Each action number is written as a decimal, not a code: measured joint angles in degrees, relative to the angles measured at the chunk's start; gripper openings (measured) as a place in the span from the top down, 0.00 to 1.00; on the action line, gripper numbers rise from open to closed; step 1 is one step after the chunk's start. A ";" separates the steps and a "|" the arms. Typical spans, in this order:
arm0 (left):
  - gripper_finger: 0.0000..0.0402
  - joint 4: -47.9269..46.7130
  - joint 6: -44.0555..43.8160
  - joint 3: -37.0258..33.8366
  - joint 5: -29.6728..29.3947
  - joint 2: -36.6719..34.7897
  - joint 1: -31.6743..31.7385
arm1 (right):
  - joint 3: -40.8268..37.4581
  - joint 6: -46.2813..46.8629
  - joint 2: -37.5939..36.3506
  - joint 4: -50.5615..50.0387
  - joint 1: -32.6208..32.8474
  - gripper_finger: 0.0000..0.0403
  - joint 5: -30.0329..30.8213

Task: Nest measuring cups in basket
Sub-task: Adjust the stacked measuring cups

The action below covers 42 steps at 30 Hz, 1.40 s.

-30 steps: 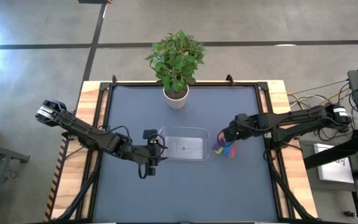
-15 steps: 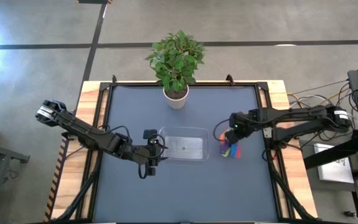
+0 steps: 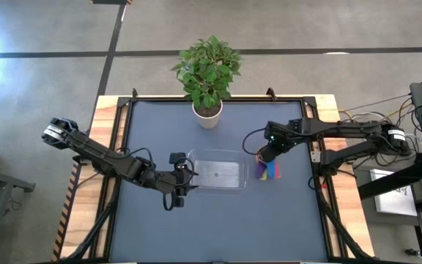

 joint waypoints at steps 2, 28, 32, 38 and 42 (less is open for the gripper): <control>0.58 0.00 0.00 0.00 0.00 0.00 0.00 | 0.91 0.19 0.06 -0.13 0.00 0.89 -0.01; 0.58 2.31 -0.06 0.00 4.18 0.00 0.02 | 5.31 15.58 -0.35 -11.00 12.05 0.50 9.59; 0.59 5.77 1.31 0.02 4.52 0.39 0.05 | 5.26 20.84 -0.52 -14.17 16.10 0.56 13.23; 0.73 11.23 3.20 0.04 8.18 2.38 1.22 | 4.27 25.11 0.01 -14.07 19.64 0.69 13.18; 0.83 11.92 3.25 0.04 8.72 2.75 1.27 | 4.26 27.02 -0.29 -13.98 21.47 0.70 13.19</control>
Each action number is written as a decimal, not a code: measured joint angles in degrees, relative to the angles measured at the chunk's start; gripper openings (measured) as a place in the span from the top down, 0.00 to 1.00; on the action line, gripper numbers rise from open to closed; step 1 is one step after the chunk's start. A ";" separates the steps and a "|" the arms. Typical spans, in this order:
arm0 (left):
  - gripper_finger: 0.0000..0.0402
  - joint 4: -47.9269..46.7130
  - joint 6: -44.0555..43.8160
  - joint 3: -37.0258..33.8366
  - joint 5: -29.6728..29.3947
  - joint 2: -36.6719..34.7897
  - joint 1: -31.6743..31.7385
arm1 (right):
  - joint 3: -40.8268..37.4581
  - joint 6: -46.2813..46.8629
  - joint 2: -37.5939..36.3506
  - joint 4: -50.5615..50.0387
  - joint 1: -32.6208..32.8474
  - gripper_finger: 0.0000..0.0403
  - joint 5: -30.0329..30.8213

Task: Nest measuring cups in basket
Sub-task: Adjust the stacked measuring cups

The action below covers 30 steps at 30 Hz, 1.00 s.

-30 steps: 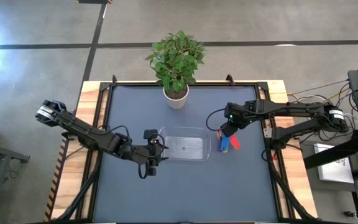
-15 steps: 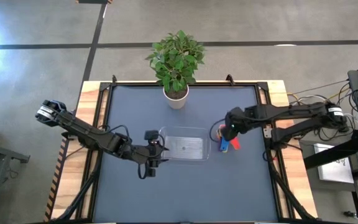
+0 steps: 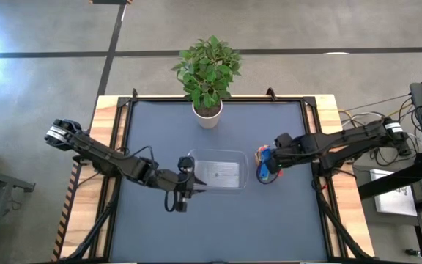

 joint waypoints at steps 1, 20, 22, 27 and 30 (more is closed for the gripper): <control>0.85 0.05 -0.02 0.00 0.00 0.00 0.00 | -0.04 0.14 -0.04 0.02 0.34 0.69 0.02; 0.90 0.28 -0.04 0.00 -0.20 -0.02 -0.02 | -9.61 7.43 5.62 11.12 0.54 0.49 -3.13; 0.90 0.13 -0.04 0.00 -0.20 -0.02 -0.02 | -9.50 7.47 6.00 12.85 0.54 0.50 -3.39; 0.90 0.10 0.01 0.00 -0.21 -0.02 -0.02 | -9.48 7.27 6.74 15.35 0.54 0.50 -4.20; 0.90 -0.16 0.33 0.00 -0.22 -0.02 -0.02 | -9.48 5.95 6.19 15.05 0.54 0.50 -4.86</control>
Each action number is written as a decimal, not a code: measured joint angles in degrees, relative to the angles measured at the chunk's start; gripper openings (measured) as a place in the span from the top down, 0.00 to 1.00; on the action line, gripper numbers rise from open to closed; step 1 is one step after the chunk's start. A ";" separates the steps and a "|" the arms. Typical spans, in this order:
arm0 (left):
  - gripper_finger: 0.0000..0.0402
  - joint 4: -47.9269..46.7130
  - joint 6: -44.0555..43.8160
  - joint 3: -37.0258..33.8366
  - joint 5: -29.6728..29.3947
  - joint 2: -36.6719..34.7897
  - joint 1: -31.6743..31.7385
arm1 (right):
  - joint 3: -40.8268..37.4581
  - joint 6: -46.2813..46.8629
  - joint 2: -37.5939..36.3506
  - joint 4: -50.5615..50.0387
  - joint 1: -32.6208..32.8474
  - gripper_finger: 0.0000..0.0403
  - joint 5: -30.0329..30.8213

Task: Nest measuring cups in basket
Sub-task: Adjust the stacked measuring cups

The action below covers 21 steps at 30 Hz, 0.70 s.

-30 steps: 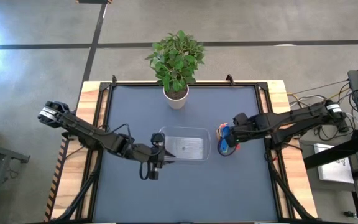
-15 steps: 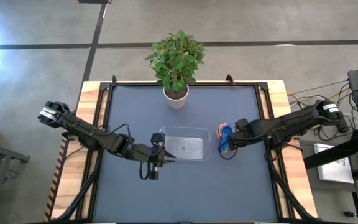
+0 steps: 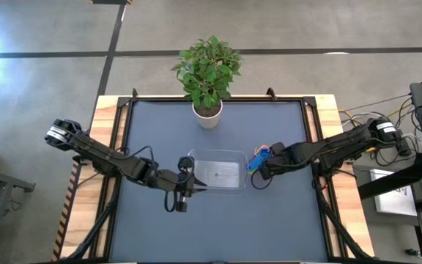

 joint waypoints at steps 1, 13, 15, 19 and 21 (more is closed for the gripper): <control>0.90 -0.50 0.13 0.00 -0.02 -0.02 0.00 | 0.22 -1.33 -0.53 -0.78 0.00 0.50 -0.75; 0.90 -3.65 1.20 -0.02 -0.02 -0.50 0.00 | 17.60 -64.65 -3.91 -8.46 4.29 0.50 8.82; 0.90 -3.69 1.20 -0.02 -0.02 -0.50 0.00 | 19.93 -75.97 -3.49 -8.82 4.39 0.50 11.01; 0.90 -3.69 0.87 -0.02 -0.02 -0.50 0.00 | 22.90 -82.69 -1.88 -10.78 3.40 0.49 14.21; 0.90 -3.63 0.47 -0.02 -0.02 -0.50 0.00 | 23.03 -83.71 -1.07 -12.19 3.09 0.47 14.01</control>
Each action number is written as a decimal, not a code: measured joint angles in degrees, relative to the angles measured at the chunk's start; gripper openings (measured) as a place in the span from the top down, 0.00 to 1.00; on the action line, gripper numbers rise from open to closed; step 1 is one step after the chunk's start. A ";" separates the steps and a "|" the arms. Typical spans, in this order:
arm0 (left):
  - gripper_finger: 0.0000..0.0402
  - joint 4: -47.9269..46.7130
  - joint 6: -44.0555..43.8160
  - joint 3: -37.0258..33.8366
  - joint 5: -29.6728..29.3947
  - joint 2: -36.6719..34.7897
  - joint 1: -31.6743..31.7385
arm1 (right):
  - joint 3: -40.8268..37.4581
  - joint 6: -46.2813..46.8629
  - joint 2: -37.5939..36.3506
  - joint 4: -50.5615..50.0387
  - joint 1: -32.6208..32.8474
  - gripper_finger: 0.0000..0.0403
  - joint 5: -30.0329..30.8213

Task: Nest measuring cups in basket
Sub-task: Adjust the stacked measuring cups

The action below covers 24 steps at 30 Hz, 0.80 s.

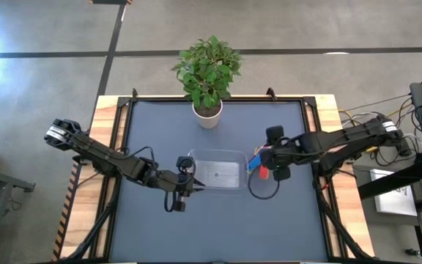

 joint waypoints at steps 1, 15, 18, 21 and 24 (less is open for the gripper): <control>0.90 0.04 -0.26 0.00 0.00 0.00 0.05 | -0.14 -0.06 0.42 -0.10 -0.14 0.45 -0.24; 0.90 0.20 -4.61 2.54 -0.02 -0.02 0.17 | -6.77 -7.96 1.96 -1.45 -1.74 0.13 -7.87; 0.90 0.20 -5.65 2.54 -0.02 -0.02 0.17 | -7.94 -12.80 2.14 -0.05 -1.74 0.09 -8.13; 0.90 0.21 -7.14 2.54 -0.07 -0.02 0.17 | -9.45 -16.47 2.53 1.36 -1.74 0.08 -9.52; 0.90 0.43 -8.71 2.54 -0.22 -0.02 0.17 | -10.26 -19.68 2.79 4.34 -1.74 0.08 -9.89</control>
